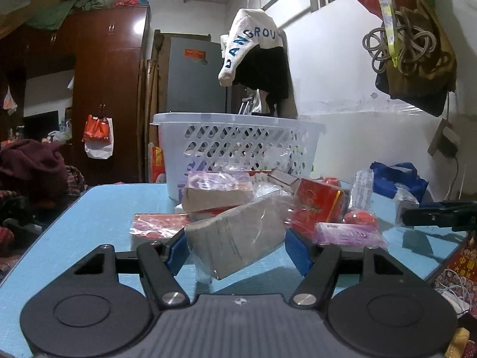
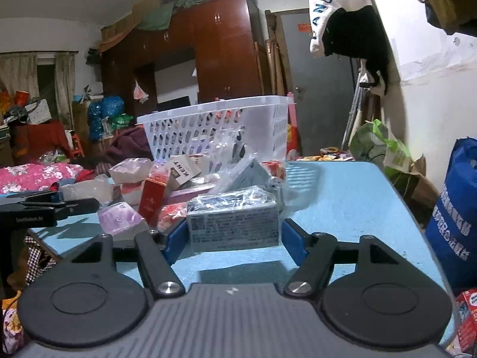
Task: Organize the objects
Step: 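Grasp a grey paper-wrapped box with the left gripper while the right gripper grasps a silver-wrapped box, then carry both boxes over the white basket and release them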
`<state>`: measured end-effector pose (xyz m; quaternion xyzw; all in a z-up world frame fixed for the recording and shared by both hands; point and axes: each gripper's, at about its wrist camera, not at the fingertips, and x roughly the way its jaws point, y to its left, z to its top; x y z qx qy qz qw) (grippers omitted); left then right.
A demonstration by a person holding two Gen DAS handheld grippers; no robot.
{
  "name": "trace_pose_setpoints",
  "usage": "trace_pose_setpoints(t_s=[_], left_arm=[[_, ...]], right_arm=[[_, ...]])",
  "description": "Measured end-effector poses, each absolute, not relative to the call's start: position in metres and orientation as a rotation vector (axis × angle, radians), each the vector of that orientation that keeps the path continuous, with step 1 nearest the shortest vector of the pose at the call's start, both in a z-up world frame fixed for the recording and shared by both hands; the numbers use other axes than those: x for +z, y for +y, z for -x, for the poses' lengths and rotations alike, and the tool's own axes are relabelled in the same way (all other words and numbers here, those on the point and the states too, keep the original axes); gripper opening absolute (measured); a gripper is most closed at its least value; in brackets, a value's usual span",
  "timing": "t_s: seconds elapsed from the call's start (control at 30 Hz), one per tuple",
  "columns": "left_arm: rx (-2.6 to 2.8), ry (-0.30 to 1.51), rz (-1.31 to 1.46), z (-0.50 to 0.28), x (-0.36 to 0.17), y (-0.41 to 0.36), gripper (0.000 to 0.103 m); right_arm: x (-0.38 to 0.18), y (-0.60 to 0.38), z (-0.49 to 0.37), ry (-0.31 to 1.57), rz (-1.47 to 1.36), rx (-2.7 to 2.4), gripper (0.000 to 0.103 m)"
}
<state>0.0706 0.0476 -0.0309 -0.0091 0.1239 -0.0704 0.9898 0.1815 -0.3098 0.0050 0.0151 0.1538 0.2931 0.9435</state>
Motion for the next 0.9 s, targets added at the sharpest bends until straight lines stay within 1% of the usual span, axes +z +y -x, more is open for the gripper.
trace_pose_setpoints(t_s=[0.13,0.23,0.37,0.47,0.53,0.6,0.67,0.77,0.9], left_arm=[[-0.143,0.238,0.033,-0.069,-0.031,0.053,0.072],[-0.155,0.209,0.050,-0.068,-0.021,0.054,0.072],[-0.185,0.148,0.051,-0.082,0.021,0.056,0.072],[-0.202,0.145,0.093,-0.122,0.067,0.060,0.072],[-0.192,0.174,0.110,-0.156,0.089,0.061,0.072],[-0.167,0.243,0.132,-0.202,0.107,0.063,0.072],[-0.136,0.327,0.146,-0.244,0.113,0.065,0.071],[-0.096,0.446,0.175,-0.290,0.110,0.074,0.071],[-0.090,0.509,0.186,-0.312,0.097,0.079,0.072]], right_arm=[[0.006,-0.311,-0.179,0.296,-0.056,0.599,0.071],[0.018,-0.306,-0.170,0.231,-0.039,0.610,0.071],[0.062,-0.280,-0.175,0.106,0.013,0.623,0.071],[0.102,-0.249,-0.209,0.070,0.081,0.614,0.071],[0.122,-0.227,-0.247,0.130,0.115,0.598,0.071],[0.138,-0.205,-0.299,0.236,0.127,0.564,0.071],[0.146,-0.188,-0.343,0.326,0.160,0.502,0.071],[0.146,-0.174,-0.383,0.429,0.169,0.465,0.071],[0.136,-0.167,-0.397,0.476,0.191,0.454,0.071]])
